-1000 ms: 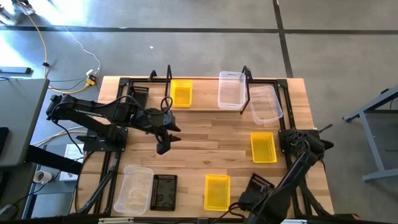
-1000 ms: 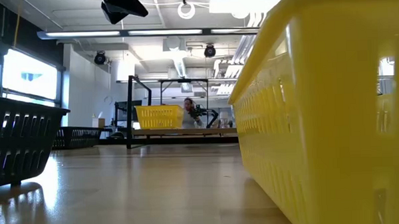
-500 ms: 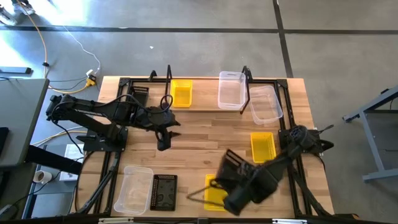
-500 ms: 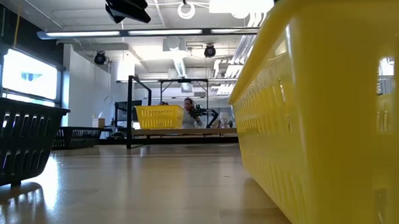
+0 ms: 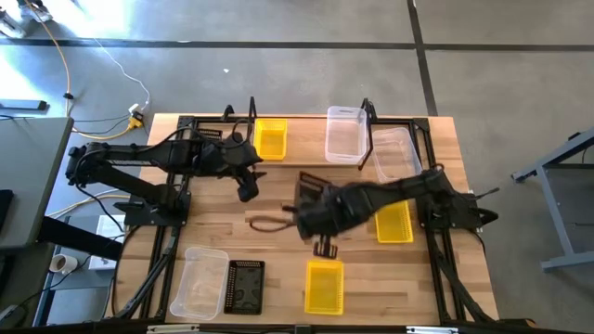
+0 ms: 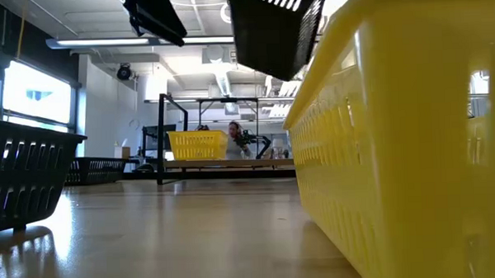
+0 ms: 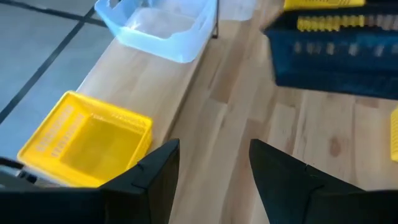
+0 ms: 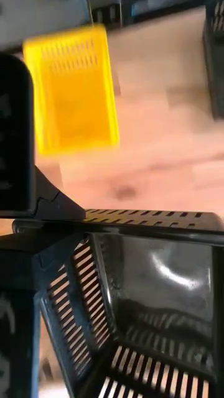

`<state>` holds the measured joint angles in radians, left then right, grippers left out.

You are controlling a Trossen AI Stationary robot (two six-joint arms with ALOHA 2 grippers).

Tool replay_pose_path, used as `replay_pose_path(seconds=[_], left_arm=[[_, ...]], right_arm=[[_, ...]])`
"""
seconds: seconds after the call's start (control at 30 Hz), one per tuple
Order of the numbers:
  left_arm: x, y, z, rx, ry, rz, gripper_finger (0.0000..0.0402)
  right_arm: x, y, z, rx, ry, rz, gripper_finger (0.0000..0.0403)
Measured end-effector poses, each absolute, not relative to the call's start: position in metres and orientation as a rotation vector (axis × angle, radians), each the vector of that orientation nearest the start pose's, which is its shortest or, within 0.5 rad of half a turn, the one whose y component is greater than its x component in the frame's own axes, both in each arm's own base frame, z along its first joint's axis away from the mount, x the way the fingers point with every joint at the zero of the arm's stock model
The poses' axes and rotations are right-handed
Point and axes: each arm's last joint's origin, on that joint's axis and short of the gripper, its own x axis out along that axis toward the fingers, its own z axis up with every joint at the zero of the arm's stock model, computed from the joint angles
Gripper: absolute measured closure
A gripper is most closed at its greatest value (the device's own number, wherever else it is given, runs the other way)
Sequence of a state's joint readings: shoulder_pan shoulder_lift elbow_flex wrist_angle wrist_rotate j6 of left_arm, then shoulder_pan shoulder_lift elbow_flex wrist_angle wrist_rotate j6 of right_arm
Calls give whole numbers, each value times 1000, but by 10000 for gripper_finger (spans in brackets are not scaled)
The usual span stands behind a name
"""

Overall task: Stack baskets on shelf by color
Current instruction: Put the right black bin on the shelf

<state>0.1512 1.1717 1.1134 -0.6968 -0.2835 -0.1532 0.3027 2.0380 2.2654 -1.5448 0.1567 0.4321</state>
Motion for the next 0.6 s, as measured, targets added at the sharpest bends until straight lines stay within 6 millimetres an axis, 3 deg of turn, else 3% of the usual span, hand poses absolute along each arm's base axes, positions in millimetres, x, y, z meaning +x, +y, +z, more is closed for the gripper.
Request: replay_pose_path(seconds=[0.37,0.6], left_arm=[[225,48,333,-141,672,581,216],[221,51,332,-166,653,724,216]], right_arm=[[388,15,360,-175,1290,-239,403],[392,-40,363,-230,1253,-355,403]])
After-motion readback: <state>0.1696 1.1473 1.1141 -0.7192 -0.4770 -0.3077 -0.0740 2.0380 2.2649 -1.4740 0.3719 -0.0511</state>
